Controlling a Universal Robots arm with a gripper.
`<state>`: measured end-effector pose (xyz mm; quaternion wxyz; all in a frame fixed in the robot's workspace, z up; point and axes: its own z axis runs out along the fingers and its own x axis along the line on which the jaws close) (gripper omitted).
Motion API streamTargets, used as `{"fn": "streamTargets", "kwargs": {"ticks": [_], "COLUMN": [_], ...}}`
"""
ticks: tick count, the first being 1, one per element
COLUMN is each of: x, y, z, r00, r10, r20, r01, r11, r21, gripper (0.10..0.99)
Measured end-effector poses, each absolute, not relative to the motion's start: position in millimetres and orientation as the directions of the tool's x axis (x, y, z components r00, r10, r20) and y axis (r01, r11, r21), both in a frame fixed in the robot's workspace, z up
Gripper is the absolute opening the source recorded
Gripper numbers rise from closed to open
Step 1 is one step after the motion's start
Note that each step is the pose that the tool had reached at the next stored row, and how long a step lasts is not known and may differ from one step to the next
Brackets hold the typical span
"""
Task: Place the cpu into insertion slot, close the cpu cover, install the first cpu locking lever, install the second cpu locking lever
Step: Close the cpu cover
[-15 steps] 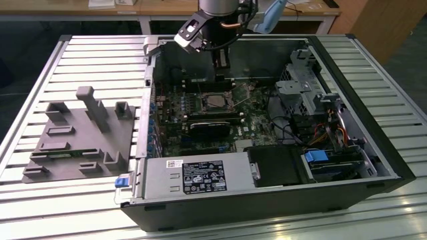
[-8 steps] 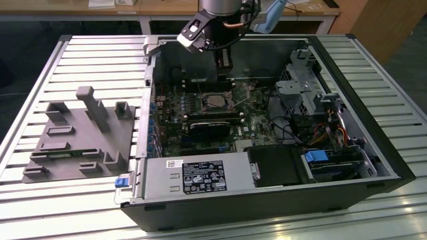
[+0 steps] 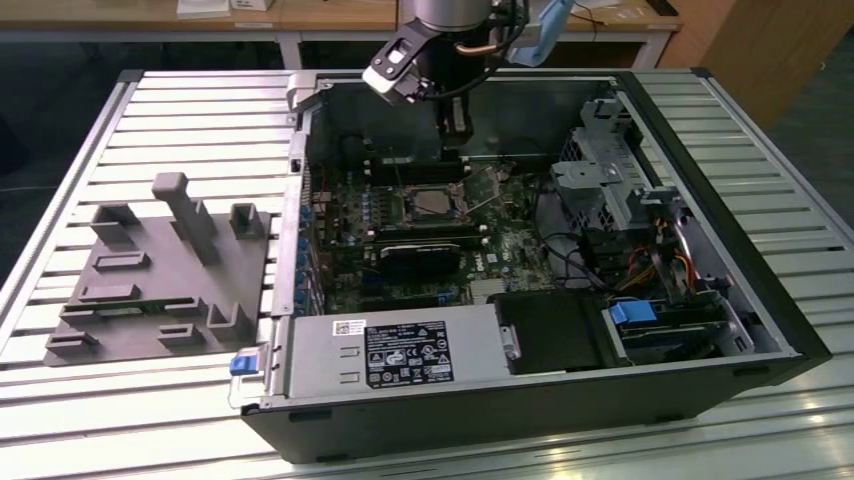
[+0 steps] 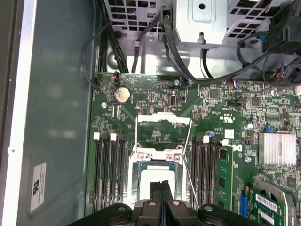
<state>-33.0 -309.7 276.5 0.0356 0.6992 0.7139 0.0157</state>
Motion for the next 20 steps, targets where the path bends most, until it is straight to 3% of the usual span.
{"fn": "streamTargets", "kwargs": {"ticks": [20], "x": [-6.3], "y": [-302.8], "z": [276.4], "r00": [-0.02], "r10": [0.999], "r20": [-0.029], "r01": [0.997], "r11": [0.022], "r21": [0.072], "gripper": [0.102]}}
